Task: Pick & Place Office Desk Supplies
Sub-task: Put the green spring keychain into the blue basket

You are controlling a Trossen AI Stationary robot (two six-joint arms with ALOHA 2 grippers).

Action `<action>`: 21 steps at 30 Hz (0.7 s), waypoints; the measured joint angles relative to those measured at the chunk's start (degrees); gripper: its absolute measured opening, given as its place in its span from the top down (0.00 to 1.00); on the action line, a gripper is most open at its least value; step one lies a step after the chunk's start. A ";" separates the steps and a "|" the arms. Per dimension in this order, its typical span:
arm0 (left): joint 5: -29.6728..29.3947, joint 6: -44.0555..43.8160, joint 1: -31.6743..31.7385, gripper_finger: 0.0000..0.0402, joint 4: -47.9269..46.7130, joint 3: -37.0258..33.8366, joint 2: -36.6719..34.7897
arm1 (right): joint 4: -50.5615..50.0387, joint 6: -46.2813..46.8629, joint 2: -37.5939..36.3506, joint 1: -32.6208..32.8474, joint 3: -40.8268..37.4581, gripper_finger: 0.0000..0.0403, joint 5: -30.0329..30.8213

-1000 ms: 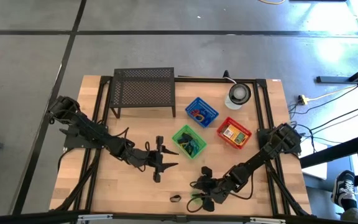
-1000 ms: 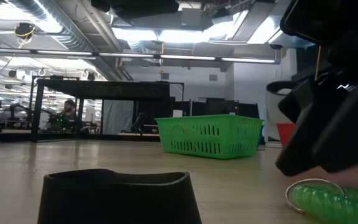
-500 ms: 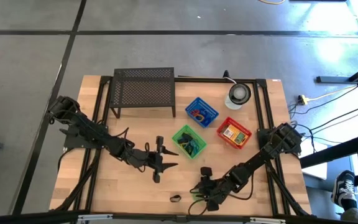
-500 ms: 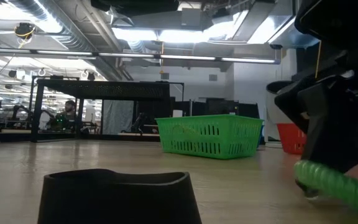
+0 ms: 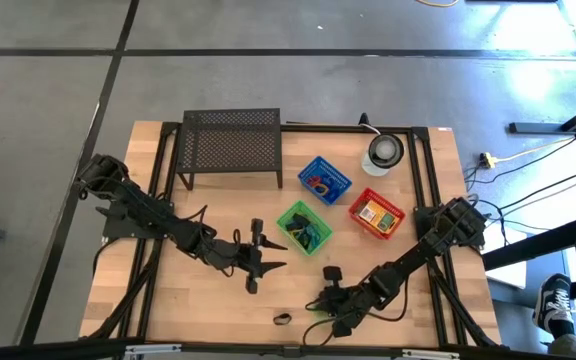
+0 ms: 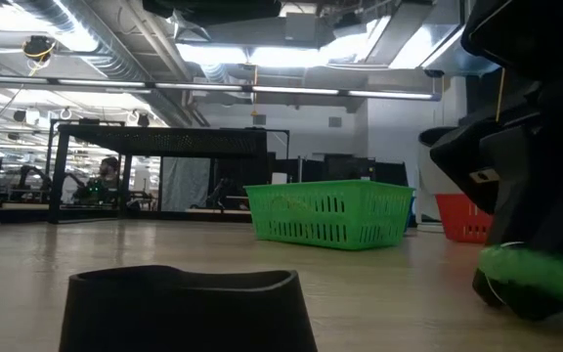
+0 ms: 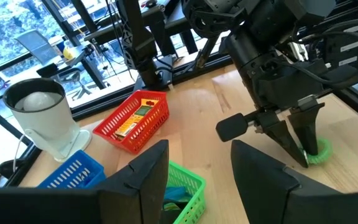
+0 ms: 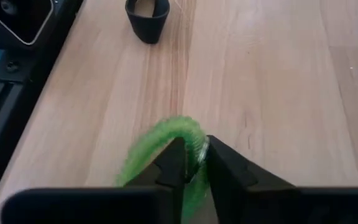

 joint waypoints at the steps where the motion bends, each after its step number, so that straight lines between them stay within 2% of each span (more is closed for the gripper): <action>1: 0.00 0.00 0.00 0.58 0.00 0.00 0.00 | 0.01 0.00 0.00 0.00 -0.01 0.87 0.11; 6: -0.16 0.00 0.00 0.58 0.00 0.00 0.00 | 1.26 0.42 0.13 0.11 -0.14 0.95 2.85; 12: -4.06 0.00 0.00 0.58 0.00 0.00 0.00 | 5.19 0.77 -0.36 -0.07 -0.31 0.96 5.86; 17: -8.46 0.00 -0.13 0.58 0.00 0.00 0.00 | 5.82 3.21 -3.91 0.00 2.33 0.95 16.65; 21: -11.56 0.00 -0.88 0.59 0.00 0.00 0.00 | 6.19 1.76 -7.82 -0.02 5.55 0.95 26.41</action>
